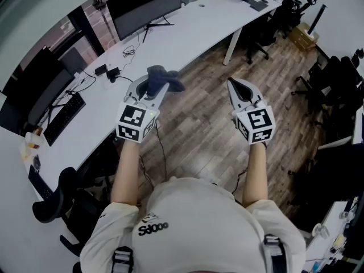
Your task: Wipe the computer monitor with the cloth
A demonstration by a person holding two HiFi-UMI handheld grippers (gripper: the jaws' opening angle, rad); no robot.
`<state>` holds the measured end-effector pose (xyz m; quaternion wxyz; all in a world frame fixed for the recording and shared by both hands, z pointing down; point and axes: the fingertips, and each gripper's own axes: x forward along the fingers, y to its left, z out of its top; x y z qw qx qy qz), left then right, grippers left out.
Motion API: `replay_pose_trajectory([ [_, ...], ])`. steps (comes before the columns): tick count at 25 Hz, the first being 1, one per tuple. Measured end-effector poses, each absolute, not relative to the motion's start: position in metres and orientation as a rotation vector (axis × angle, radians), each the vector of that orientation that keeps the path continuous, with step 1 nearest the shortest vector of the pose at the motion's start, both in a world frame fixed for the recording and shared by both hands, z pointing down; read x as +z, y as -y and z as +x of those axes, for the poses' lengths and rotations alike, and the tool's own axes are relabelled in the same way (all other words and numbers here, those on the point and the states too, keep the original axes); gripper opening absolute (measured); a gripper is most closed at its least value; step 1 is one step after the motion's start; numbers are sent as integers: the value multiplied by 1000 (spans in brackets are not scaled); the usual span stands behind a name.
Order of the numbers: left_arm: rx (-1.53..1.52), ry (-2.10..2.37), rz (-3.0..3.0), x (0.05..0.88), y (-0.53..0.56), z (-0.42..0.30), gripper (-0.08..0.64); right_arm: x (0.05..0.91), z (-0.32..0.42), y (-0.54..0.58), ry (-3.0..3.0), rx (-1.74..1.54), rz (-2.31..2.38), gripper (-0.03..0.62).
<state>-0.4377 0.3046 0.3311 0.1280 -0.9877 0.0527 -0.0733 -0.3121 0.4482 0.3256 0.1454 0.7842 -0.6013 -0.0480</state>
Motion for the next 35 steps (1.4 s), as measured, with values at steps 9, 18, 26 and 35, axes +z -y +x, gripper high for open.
replay_pose_trajectory([
  [9, -236, -164, -2878, 338, -320, -431, 163, 326, -302, -462, 1764, -128, 2292, -7],
  [18, -274, -240, -2892, 351, -343, -419, 163, 338, -281, -484, 1879, -86, 2247, -7],
  [26, -315, -313, -2932, 371, -345, -405, 163, 355, -255, -485, 1952, -55, 2213, -6],
  [35, -331, -366, -2885, 384, -256, -364, 163, 365, -214, -407, 1959, -45, 2204, -6],
])
